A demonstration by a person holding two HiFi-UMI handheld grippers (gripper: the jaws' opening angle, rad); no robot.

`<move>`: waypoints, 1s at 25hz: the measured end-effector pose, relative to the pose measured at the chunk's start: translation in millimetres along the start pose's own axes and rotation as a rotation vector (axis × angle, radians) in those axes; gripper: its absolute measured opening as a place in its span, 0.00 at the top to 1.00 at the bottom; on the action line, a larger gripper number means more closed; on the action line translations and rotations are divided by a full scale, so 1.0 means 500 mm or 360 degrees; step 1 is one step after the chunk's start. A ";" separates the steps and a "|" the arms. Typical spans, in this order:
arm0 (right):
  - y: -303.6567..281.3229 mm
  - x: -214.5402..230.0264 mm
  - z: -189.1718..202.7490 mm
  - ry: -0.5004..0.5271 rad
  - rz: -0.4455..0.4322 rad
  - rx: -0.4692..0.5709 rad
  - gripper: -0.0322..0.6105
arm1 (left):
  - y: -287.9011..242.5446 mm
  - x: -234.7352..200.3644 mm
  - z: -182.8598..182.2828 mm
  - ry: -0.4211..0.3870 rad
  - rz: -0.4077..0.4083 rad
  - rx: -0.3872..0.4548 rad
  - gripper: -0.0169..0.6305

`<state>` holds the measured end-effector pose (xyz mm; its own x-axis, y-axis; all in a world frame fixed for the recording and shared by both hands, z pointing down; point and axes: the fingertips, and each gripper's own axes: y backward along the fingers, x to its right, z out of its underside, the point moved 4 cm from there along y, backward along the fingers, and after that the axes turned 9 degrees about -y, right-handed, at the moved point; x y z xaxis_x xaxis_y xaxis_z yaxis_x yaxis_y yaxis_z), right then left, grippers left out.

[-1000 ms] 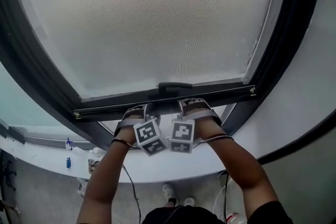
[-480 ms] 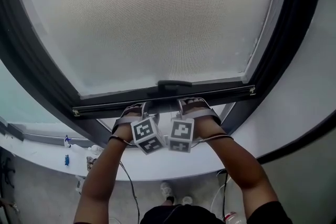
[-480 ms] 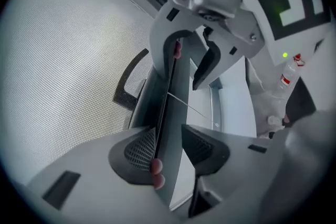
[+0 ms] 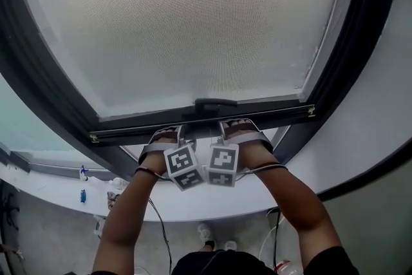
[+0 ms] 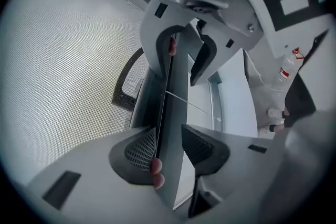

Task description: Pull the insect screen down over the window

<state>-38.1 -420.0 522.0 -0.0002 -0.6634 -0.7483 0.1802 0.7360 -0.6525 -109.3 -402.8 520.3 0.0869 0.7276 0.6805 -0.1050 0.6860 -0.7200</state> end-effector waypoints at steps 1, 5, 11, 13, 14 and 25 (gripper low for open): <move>0.003 -0.003 -0.002 -0.0025 -0.0033 0.0011 0.64 | 0.001 -0.003 -0.003 0.0010 -0.0016 0.0014 0.74; 0.003 -0.002 0.001 -0.0052 -0.0065 0.0036 0.64 | -0.009 -0.015 -0.010 0.0026 -0.0095 0.0053 0.74; -0.002 -0.001 0.003 -0.0034 -0.0073 0.0035 0.64 | -0.029 -0.022 0.004 0.0068 -0.0127 0.0077 0.74; 0.000 -0.003 0.004 -0.0025 -0.0072 0.0022 0.64 | -0.021 -0.019 -0.002 0.0095 -0.0100 0.0100 0.74; 0.002 -0.004 0.006 -0.0016 -0.0081 0.0006 0.64 | -0.015 -0.018 -0.005 0.0108 -0.0093 0.0110 0.74; 0.006 -0.017 0.013 0.0009 -0.0146 -0.0047 0.64 | -0.019 -0.007 -0.002 0.0147 -0.0060 0.0170 0.74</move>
<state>-31.1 -413.1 527.3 -0.0209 -0.7275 -0.6858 0.1501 0.6759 -0.7216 -107.5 -412.1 524.8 0.1830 0.7023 0.6880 -0.2043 0.7117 -0.6721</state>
